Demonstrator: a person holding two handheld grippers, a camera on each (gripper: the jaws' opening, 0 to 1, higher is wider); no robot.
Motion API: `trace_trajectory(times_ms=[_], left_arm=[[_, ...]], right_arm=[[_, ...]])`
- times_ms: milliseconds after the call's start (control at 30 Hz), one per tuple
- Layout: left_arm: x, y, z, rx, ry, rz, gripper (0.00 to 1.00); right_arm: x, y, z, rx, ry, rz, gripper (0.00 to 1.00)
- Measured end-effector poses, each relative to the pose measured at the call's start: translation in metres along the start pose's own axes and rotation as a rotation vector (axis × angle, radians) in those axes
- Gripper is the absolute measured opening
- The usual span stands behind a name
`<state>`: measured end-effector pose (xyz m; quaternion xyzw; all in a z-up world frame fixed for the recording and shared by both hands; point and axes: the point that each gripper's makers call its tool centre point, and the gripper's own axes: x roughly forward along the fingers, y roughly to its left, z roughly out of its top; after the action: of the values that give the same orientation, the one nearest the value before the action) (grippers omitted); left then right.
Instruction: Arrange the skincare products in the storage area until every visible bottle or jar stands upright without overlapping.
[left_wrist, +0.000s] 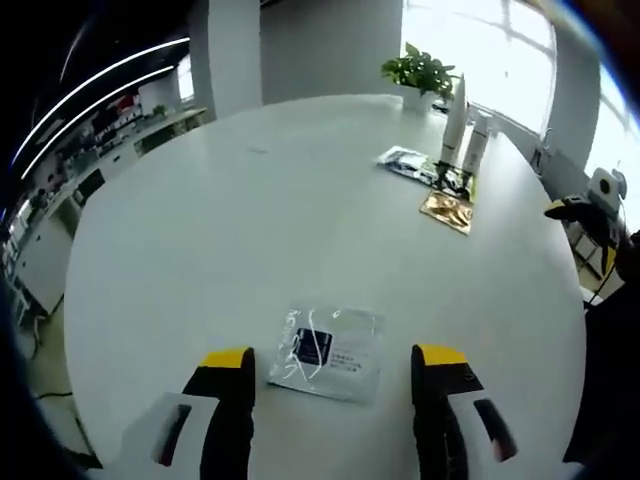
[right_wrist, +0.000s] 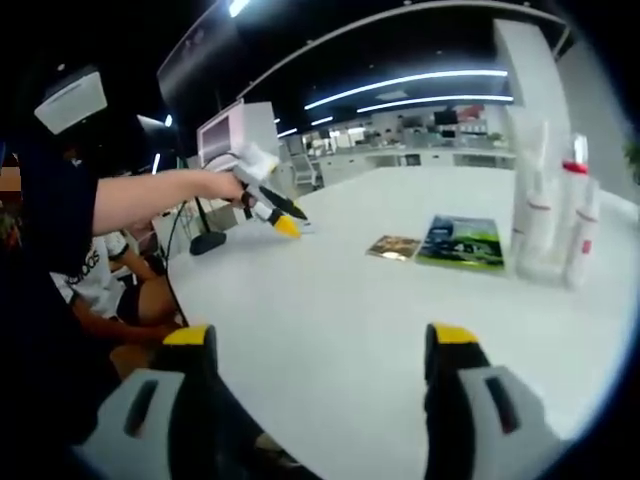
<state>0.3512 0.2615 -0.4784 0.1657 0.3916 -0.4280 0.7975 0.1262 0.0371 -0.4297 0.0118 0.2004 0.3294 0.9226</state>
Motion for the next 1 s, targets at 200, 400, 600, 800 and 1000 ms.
trace_trajectory(times_ms=[200,400,600,800,1000], left_arm=[[-0.0005,-0.0016,-0.0002,0.004,0.020,-0.014,0.62],[-0.0004,-0.0022,-0.0026,0.061,0.062,-0.009,0.58],[-0.0011,-0.0046,-0.0010,0.084,0.100,-0.024,0.42],[-0.0003,-0.0047,-0.0013,0.075,0.103,-0.017,0.41],[0.0001,-0.0061,-0.0017,0.062,0.099,-0.003,0.40]], right_arm=[[-0.0004,-0.0013,-0.0007,0.006,0.000,-0.005,0.86],[0.0002,-0.0023,-0.0015,0.012,-0.001,-0.006,0.86],[0.0004,-0.0030,-0.0016,0.018,-0.004,-0.006,0.86],[-0.0005,-0.0044,-0.0026,0.021,-0.005,-0.009,0.85],[0.0001,-0.0041,-0.0041,0.027,-0.005,-0.007,0.85]])
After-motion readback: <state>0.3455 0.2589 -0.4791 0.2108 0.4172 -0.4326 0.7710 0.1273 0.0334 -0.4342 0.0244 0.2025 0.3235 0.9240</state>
